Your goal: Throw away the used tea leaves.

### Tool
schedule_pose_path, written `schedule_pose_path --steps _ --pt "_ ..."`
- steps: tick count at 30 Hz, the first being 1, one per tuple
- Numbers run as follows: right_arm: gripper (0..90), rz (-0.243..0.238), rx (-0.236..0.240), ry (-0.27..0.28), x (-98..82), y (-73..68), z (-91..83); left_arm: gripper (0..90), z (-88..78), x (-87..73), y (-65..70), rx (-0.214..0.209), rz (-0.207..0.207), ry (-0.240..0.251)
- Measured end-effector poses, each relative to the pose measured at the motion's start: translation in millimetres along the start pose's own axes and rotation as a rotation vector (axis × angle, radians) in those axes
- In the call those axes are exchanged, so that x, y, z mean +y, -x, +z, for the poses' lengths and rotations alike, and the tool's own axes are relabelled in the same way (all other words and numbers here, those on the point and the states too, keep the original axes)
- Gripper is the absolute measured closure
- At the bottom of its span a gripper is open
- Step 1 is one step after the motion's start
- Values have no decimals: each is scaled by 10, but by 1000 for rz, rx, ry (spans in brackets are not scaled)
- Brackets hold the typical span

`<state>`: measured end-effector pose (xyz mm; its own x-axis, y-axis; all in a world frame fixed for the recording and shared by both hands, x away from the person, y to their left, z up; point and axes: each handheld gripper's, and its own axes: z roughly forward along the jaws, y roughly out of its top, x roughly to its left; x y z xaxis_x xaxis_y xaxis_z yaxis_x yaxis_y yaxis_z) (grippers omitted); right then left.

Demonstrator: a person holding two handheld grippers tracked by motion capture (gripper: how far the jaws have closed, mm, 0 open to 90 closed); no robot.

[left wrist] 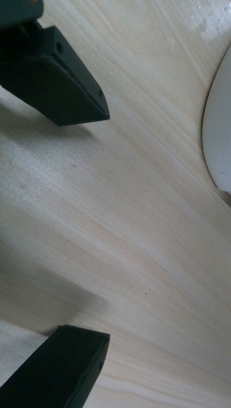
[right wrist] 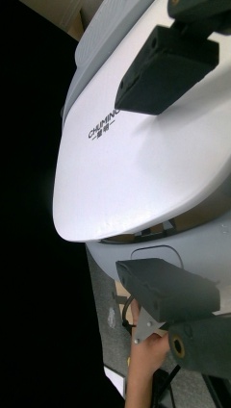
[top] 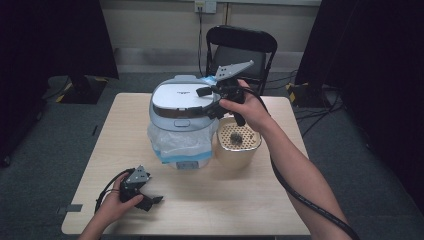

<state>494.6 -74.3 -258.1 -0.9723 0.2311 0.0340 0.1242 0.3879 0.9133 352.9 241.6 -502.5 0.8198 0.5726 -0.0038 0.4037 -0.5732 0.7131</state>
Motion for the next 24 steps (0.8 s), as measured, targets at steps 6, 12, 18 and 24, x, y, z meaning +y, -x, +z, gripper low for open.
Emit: schedule_pose_path --steps 6,12,18,24 --pt "194 13 5 -12 -24 -8 28 0 0 0 0 0 0 0" --pt "196 25 7 -34 -61 -5 90 0 0 0 1 0 -1 -1" --pt "254 36 -18 -45 -57 8 128 0 0 0 0 0 0 0" --pt "361 23 -65 -52 -44 18 136 0 0 0 0 0 0 0"
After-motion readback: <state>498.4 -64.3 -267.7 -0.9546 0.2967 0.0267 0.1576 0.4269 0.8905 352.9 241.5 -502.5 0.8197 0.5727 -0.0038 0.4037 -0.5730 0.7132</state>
